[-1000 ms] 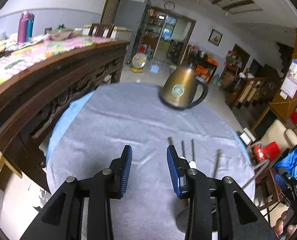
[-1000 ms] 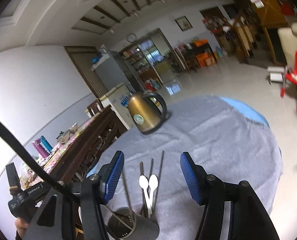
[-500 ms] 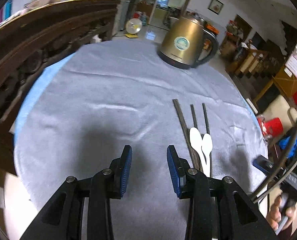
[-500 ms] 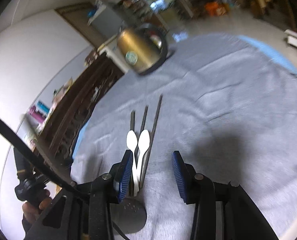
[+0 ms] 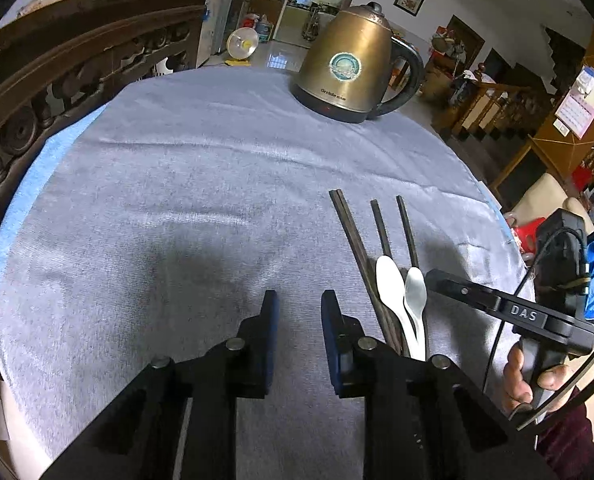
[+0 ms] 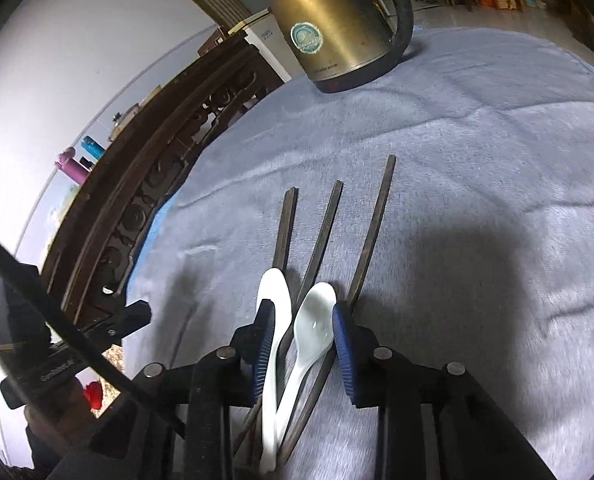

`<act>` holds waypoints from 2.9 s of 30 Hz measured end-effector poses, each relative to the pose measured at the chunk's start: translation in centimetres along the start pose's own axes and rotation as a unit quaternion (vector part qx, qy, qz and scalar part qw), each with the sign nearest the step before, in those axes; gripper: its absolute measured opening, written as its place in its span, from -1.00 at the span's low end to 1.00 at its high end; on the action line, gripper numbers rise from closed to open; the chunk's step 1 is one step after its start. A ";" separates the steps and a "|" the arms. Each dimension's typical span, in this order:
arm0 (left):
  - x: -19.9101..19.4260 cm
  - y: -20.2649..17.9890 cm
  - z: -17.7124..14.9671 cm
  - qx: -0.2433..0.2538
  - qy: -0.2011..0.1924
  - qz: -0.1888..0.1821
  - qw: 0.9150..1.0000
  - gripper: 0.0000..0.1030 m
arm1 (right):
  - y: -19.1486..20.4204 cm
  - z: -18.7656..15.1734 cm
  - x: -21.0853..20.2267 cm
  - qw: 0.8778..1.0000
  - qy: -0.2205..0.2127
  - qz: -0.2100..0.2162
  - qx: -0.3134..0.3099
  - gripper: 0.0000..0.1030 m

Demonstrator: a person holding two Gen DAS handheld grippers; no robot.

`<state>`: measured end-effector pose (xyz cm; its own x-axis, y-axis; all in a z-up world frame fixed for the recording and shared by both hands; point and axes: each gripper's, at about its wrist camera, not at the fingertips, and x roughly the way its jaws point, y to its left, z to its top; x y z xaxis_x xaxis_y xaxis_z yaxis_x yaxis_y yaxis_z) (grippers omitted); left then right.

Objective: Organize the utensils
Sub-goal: 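Grasp a white spoon with the left tool while the right tool grasps another spoon, then lift both white spoons and carry them over the olive cup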

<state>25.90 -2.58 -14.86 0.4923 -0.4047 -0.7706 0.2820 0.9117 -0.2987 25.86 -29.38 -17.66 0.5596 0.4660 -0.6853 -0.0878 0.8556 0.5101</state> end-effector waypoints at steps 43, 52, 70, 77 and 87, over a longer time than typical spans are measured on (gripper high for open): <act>8.1 -5.9 1.7 0.097 0.063 -0.063 0.991 -0.97 | -6.4 -1.4 -3.4 0.994 -0.028 -0.083 0.069 -0.82; 7.0 -2.2 2.3 0.053 0.055 -0.036 0.996 -0.81 | -5.3 -0.9 -2.8 0.993 -0.024 -0.108 0.043 -0.21; 9.7 -7.2 2.6 0.122 0.053 -0.049 0.990 -0.88 | -5.4 -2.2 -3.4 0.991 -0.054 -0.116 0.047 -0.88; 5.5 -4.4 2.6 0.071 0.008 -0.043 0.997 -0.88 | -4.7 -3.2 -6.6 0.987 -0.108 -0.104 0.062 -0.89; -1.7 -0.9 -0.6 -0.009 -0.064 -0.017 0.998 -0.88 | -3.4 -5.4 -10.1 0.978 -0.146 -0.129 0.076 -0.81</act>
<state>24.29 -2.69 -13.63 0.5845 -0.4396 -0.6820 0.2851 0.8982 -0.3346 16.02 -35.82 -15.28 0.7600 0.1366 -0.6354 0.1981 0.8825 0.4267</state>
